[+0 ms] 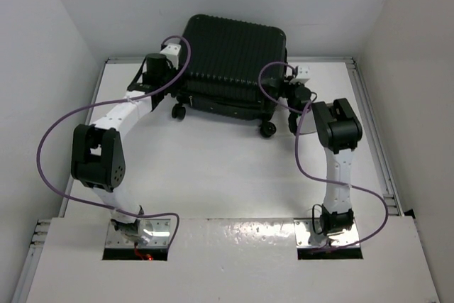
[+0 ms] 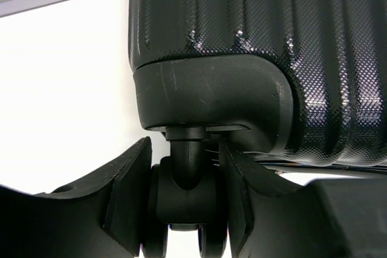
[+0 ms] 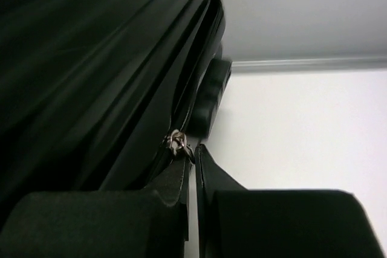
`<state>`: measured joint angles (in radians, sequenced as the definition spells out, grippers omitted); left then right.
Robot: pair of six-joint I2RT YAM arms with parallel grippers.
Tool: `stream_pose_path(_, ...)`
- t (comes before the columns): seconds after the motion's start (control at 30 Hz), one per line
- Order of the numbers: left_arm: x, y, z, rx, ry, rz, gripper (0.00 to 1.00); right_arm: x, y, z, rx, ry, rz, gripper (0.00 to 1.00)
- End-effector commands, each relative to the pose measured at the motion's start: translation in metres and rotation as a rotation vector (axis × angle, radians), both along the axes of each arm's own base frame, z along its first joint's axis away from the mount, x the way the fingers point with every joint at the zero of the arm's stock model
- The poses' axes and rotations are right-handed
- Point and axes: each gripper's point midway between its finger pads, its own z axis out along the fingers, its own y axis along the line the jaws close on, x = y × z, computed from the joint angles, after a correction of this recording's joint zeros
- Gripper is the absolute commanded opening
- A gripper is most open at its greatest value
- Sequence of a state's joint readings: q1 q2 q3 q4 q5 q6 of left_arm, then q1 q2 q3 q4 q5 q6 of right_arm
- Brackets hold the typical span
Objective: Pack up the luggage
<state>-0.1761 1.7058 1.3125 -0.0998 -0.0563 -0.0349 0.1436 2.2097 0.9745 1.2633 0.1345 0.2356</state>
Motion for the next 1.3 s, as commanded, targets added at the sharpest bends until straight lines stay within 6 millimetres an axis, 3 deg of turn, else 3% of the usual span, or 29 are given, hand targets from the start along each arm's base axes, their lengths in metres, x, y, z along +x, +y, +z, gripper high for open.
stream_pose_path(0.0, 0.013, 0.059, -0.01, 0.149, -0.005, 0.179, 0.0, 0.035, -0.063, 0.118, 0.065, -0.471, -0.226, 0.0)
stream_pose_path(0.07, 0.015, 0.059, -0.008, 0.139, -0.017, 0.185, 0.0, 0.05, -0.063, 0.108, 0.056, -0.48, -0.235, 0.0)
stream_pose_path(0.1, 0.018, 0.054, -0.004, 0.134, -0.036, 0.177, 0.0, 0.058, -0.062, 0.118, 0.061, -0.516, -0.235, 0.0)
stream_pose_path(0.13, 0.014, 0.054, -0.003, 0.125, -0.036, 0.182, 0.04, 0.062, -0.065, 0.108, 0.052, -0.506, -0.245, 0.0)
stream_pose_path(0.17, 0.015, 0.045, 0.011, 0.087, -0.074, 0.146, 0.24, 0.067, -0.058, 0.113, 0.057, -0.527, -0.231, 0.0)
stream_pose_path(0.2, 0.014, 0.038, 0.018, 0.057, -0.087, 0.114, 0.51, 0.068, -0.056, 0.118, 0.066, -0.54, -0.219, 0.0)
stream_pose_path(0.23, 0.013, 0.033, 0.026, 0.031, -0.1, 0.098, 0.87, 0.066, -0.052, 0.118, 0.071, -0.534, -0.208, 0.0)
stream_pose_path(0.27, 0.008, 0.034, 0.046, 0.024, -0.14, 0.099, 0.99, 0.064, -0.044, 0.118, 0.08, -0.531, -0.181, 0.0)
stream_pose_path(0.37, -0.003, 0.025, 0.079, -0.014, -0.225, 0.045, 1.0, 0.048, -0.024, 0.12, 0.112, -0.499, -0.122, 0.0)
stream_pose_path(0.4, -0.016, 0.026, 0.096, -0.033, -0.276, 0.049, 1.0, 0.04, -0.004, 0.142, 0.144, -0.529, -0.07, 0.0)
stream_pose_path(0.43, -0.017, 0.03, 0.115, -0.045, -0.342, 0.05, 1.0, 0.032, 0.003, 0.123, 0.145, -0.477, -0.055, 0.0)
stream_pose_path(0.47, -0.022, 0.034, 0.124, -0.07, -0.366, 0.046, 1.0, 0.026, 0.023, 0.125, 0.167, -0.471, -0.005, 0.0)
stream_pose_path(0.53, -0.03, 0.04, 0.137, -0.092, -0.367, 0.061, 1.0, 0.01, 0.039, 0.123, 0.192, -0.441, 0.041, 0.0)
stream_pose_path(0.57, -0.033, 0.049, 0.149, -0.109, -0.378, 0.077, 1.0, -0.004, 0.064, 0.126, 0.221, -0.429, 0.102, 0.0)
stream_pose_path(0.67, -0.048, 0.054, 0.143, -0.118, -0.304, 0.03, 1.0, -0.03, 0.096, 0.117, 0.251, -0.376, 0.183, 0.0)
stream_pose_path(0.7, -0.053, 0.055, 0.146, -0.14, -0.29, -0.015, 1.0, -0.044, 0.123, 0.122, 0.275, -0.369, 0.247, 0.0)
stream_pose_path(0.73, -0.061, 0.054, 0.138, -0.148, -0.253, -0.048, 1.0, -0.051, 0.128, 0.129, 0.286, -0.375, 0.261, 0.0)
stream_pose_path(0.77, -0.071, 0.054, 0.141, -0.144, -0.255, -0.09, 1.0, -0.063, 0.135, 0.114, 0.283, -0.333, 0.28, 0.0)
stream_pose_path(0.8, -0.082, 0.045, 0.134, -0.165, -0.23, -0.184, 1.0, -0.077, 0.159, 0.113, 0.292, -0.319, 0.338, 0.0)
stream_pose_path(0.87, -0.101, 0.033, 0.121, -0.171, -0.155, -0.266, 1.0, -0.095, 0.171, 0.114, 0.307, -0.301, 0.371, 0.0)
stream_pose_path(0.93, -0.121, 0.016, 0.111, -0.149, -0.107, -0.435, 1.0, -0.117, 0.197, 0.118, 0.332, -0.286, 0.437, 0.0)
stream_pose_path(0.97, -0.138, 0.012, 0.096, -0.161, -0.016, -0.468, 1.0, -0.128, 0.208, 0.116, 0.348, -0.273, 0.466, 0.0)
stream_pose_path(1.03, -0.155, -0.007, 0.089, -0.106, 0.035, -0.606, 1.0, -0.14, 0.22, 0.117, 0.342, -0.27, 0.489, 0.0)
stream_pose_path(1.07, -0.174, -0.012, 0.073, -0.121, 0.136, -0.643, 1.0, -0.145, 0.226, 0.117, 0.335, -0.268, 0.496, 0.0)
stream_pose_path(1.17, -0.205, -0.023, 0.053, -0.087, 0.247, -0.758, 1.0, -0.152, 0.23, 0.113, 0.329, -0.259, 0.492, 0.0)
stream_pose_path(1.27, -0.215, -0.03, 0.039, -0.094, 0.289, -0.775, 1.0, -0.151, 0.228, 0.105, 0.31, -0.246, 0.467, 0.0)
